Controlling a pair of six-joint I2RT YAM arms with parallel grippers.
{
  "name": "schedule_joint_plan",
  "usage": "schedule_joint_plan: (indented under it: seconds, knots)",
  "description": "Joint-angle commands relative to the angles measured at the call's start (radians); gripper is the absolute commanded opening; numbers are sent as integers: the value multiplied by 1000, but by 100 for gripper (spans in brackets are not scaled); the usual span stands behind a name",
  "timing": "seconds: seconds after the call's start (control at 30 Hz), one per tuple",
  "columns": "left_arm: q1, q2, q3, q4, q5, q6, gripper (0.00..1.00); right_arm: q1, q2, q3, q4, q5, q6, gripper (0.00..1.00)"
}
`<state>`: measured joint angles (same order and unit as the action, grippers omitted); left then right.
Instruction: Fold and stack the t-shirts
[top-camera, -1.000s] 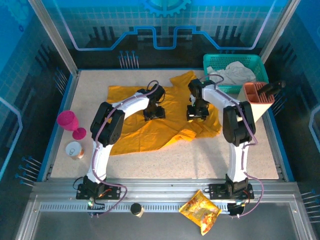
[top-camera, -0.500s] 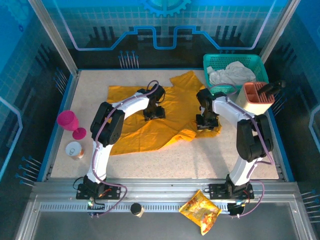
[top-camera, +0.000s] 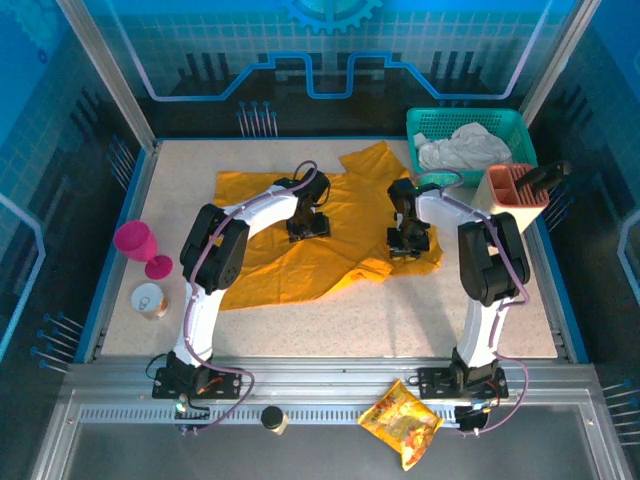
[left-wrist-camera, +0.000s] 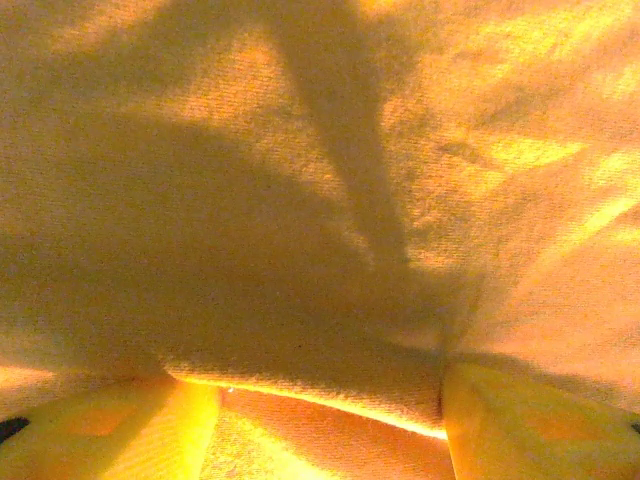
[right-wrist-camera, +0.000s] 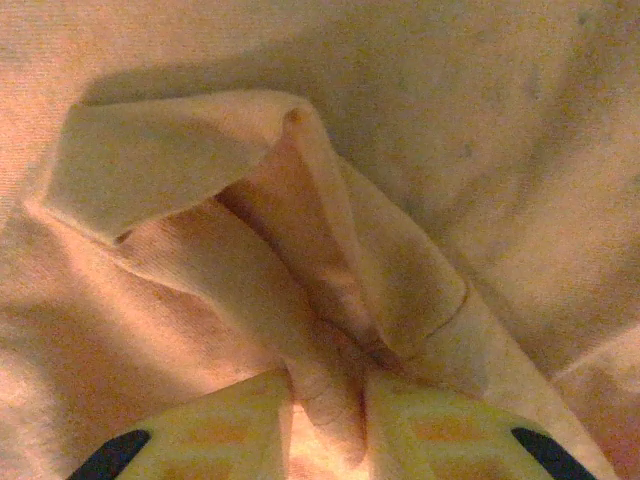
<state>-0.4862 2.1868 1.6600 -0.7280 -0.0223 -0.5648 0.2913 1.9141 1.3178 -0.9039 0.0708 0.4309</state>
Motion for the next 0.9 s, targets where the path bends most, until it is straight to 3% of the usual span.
schedule_joint_plan:
  seconds: [0.0,0.13,0.37,0.5,0.7,0.87]
  knots:
    - [15,17,-19,-48,-47,29,63,-15,4,16,-6,-6,-3,15]
    - [15,14,-21,-45,-47,28,62,-14,-47,15,-36,-3,1,0]
    - [15,13,-41,-23,-36,29,63,30,-229,-4,-205,63,35,0]
    - [15,8,-59,0,-22,32,63,99,-384,-97,-339,104,138,0]
    - [15,23,-41,8,12,63,63,216,-602,-281,-463,61,355,0]
    - [15,32,-26,9,23,90,63,251,-719,-319,-476,-6,476,0]
